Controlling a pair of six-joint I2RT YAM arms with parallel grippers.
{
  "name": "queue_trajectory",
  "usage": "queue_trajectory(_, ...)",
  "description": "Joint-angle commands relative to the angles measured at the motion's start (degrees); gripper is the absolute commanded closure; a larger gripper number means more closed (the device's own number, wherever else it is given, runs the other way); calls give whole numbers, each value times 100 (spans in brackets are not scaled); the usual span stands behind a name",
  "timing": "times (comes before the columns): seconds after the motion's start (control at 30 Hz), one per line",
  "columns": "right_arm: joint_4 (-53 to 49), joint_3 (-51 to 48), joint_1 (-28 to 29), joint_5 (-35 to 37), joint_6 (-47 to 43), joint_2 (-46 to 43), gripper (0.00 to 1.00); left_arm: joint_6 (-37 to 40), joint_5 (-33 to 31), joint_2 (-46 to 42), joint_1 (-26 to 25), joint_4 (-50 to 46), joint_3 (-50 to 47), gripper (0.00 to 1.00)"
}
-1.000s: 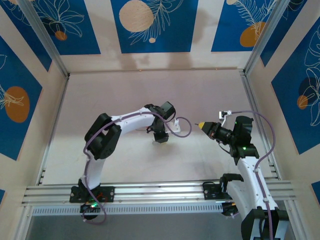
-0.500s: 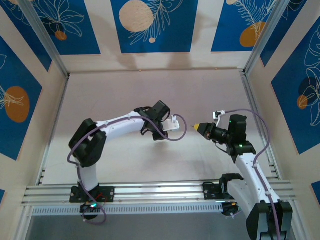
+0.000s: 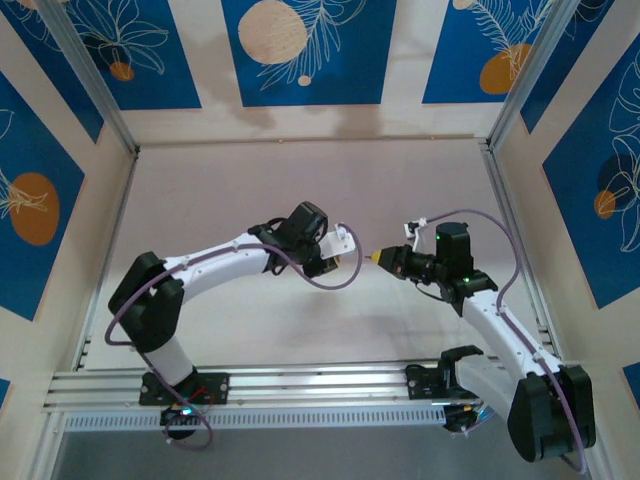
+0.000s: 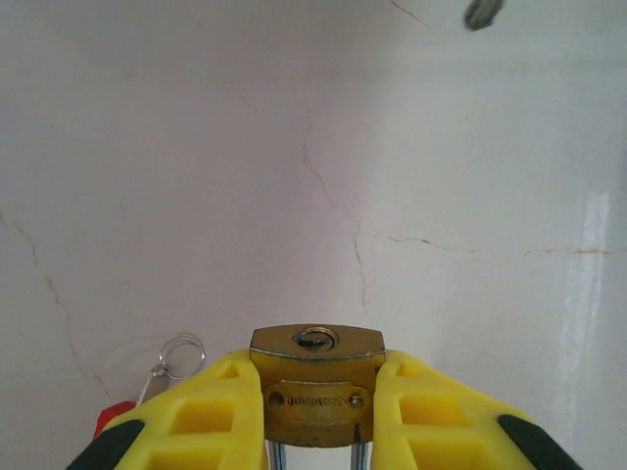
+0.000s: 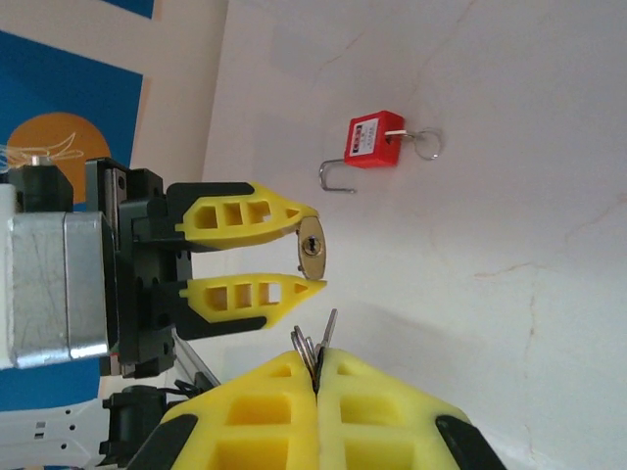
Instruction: Unlock with the key
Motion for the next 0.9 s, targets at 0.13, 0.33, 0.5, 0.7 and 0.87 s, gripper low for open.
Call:
queue_trajectory(0.13,222,412,414,-70,-420,395,100,-89,150,-509,-172,995,-521,84)
queue_trajectory(0.33,229,581,650,-161,-740,639,100,1,115,-645,-272,1007,-605,84)
queue_trajectory(0.5,311,590,743,-122,-838,762,100,43,91,-680,-305,923,-601,84)
queue_trajectory(0.7,312,599,816,-77,-905,804,100,79,61,-684,-311,845,-590,84)
queue_trajectory(0.87,322,585,829,-85,-905,833,100,86,52,-697,-311,826,-582,84)
